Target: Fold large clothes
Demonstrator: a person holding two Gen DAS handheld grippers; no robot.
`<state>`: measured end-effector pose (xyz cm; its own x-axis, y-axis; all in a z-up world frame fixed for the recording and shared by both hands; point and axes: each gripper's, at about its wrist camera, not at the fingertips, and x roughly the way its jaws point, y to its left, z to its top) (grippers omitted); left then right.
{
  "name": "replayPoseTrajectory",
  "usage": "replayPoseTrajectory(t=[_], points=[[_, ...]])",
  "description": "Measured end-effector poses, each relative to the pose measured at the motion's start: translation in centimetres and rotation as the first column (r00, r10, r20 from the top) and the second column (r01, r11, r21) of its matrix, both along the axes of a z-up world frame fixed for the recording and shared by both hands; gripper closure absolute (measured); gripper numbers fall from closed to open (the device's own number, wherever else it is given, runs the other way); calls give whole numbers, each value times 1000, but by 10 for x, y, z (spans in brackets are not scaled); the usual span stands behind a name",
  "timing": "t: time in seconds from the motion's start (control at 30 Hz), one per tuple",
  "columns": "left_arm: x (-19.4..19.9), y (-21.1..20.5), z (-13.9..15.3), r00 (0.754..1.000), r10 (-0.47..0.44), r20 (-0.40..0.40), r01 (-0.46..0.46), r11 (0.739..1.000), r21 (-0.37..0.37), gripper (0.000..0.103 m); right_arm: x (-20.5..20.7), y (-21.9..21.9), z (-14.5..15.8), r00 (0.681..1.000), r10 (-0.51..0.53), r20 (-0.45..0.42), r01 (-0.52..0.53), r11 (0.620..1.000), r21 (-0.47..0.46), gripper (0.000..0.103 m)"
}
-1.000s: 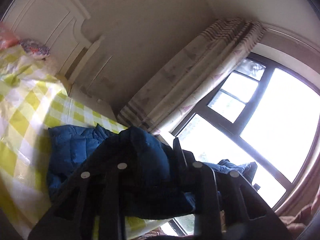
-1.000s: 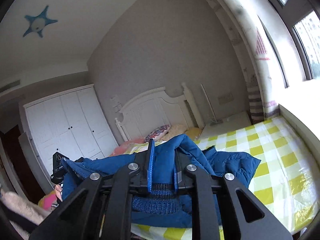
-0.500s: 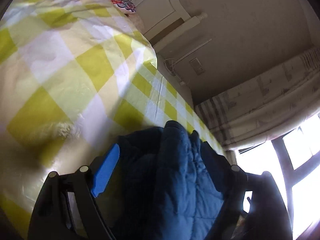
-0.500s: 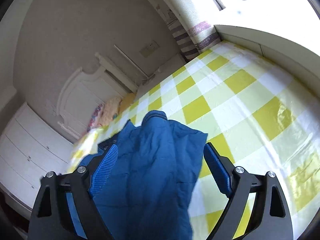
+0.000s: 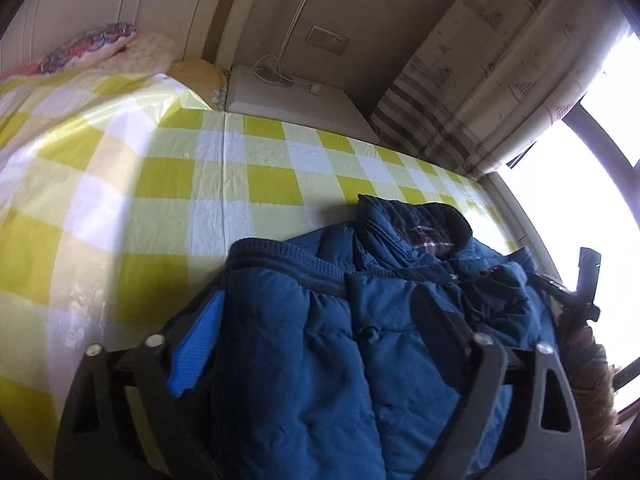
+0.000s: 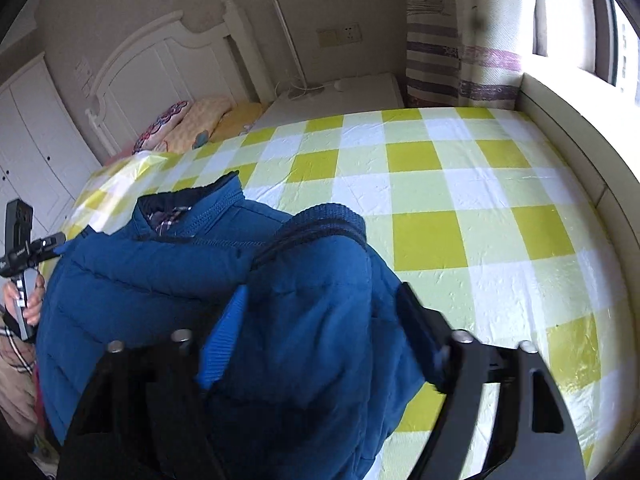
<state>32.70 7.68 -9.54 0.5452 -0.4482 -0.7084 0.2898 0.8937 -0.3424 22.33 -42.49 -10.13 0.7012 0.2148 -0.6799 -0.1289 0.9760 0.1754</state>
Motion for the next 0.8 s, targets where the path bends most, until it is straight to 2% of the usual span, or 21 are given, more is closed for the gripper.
replayPoseTrajectory(t=[0.03,0.07,0.1,0.2,0.27,0.37,0.47,0.53,0.57,0.63,0.67,0.7,0.73,0.8], points=[[-3,-1,-1,999,28,25,-29,998,57,91,-10,5,7,999,-5,50,7,1000,-29,77],[-10,7,0,997,56,49,-58,997,52,91,-26,11,17,993,-10,116,16,999,-47,82],[-19,13,6,994,64,91,-66,998,13,91,-38,14,26,989,-15,146,19,999,-32,87],[-62,30,42,973,77,217,-64,996,-65,91,-83,20,65,968,5,253,-7,1000,9,90],[-72,40,71,963,94,254,-68,992,-110,91,-99,22,97,950,5,313,-6,1000,2,90],[-61,43,106,954,123,275,-94,989,-117,91,-83,20,127,938,-31,346,26,999,19,90],[-14,31,117,951,176,254,-163,984,-69,91,-35,11,125,949,-111,294,100,994,53,90],[18,26,104,961,195,194,-190,981,-46,91,5,5,101,966,-157,203,142,986,85,90],[29,25,94,966,199,165,-197,980,-27,91,24,4,82,973,-172,151,164,984,67,90],[57,13,48,976,205,77,-209,976,58,91,55,3,31,980,-198,18,198,980,13,90],[69,6,16,976,216,30,-218,968,123,90,65,3,6,977,-211,-38,210,977,-34,90],[75,1,-13,976,219,-4,-215,960,177,88,71,-2,-22,973,-211,-90,210,977,-23,89],[80,0,-35,976,214,-45,-202,962,181,84,70,-9,-28,972,-216,-89,220,975,39,88],[79,11,-46,969,243,-44,-237,965,113,82,69,-17,-26,972,-223,-81,229,970,85,88]])
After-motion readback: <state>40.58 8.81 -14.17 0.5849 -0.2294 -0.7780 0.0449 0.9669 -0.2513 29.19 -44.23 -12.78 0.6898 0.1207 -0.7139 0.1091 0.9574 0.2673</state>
